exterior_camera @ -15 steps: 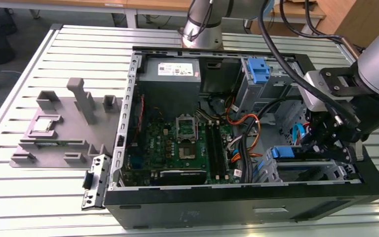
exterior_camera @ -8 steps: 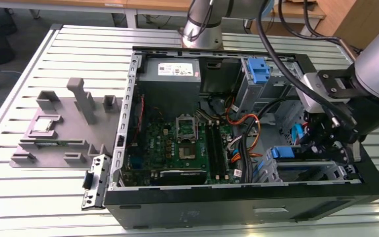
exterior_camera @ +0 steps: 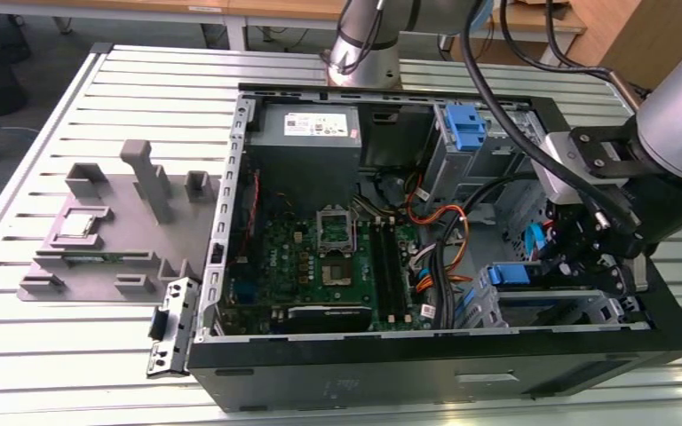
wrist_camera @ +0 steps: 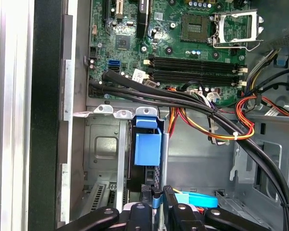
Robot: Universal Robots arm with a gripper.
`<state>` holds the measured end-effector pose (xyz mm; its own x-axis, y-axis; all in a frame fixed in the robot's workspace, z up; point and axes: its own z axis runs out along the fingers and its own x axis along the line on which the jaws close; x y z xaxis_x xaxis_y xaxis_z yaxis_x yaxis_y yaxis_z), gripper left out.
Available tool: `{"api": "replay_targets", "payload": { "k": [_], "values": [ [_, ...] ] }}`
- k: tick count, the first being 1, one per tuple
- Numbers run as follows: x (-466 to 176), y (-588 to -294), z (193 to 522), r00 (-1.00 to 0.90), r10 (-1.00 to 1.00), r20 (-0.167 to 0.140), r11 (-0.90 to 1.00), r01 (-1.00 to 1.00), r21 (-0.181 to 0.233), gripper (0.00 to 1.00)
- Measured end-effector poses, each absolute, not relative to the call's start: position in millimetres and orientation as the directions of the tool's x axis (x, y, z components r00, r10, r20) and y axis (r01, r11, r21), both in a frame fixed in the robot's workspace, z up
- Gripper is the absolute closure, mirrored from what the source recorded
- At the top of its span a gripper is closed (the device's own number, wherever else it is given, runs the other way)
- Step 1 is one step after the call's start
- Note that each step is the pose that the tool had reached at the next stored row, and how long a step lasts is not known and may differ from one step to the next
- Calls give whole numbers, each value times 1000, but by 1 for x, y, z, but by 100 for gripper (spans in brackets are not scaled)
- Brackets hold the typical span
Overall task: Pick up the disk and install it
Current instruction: 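Insert the first disk wire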
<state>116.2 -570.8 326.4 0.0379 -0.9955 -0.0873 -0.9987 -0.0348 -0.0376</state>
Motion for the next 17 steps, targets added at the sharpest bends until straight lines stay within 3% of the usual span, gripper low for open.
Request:
{"api": "replay_targets", "payload": {
  "k": [17],
  "values": [
    [116, -571, 339, 38, -995, -87, -35, -999, -38, 77]
  ]
}}
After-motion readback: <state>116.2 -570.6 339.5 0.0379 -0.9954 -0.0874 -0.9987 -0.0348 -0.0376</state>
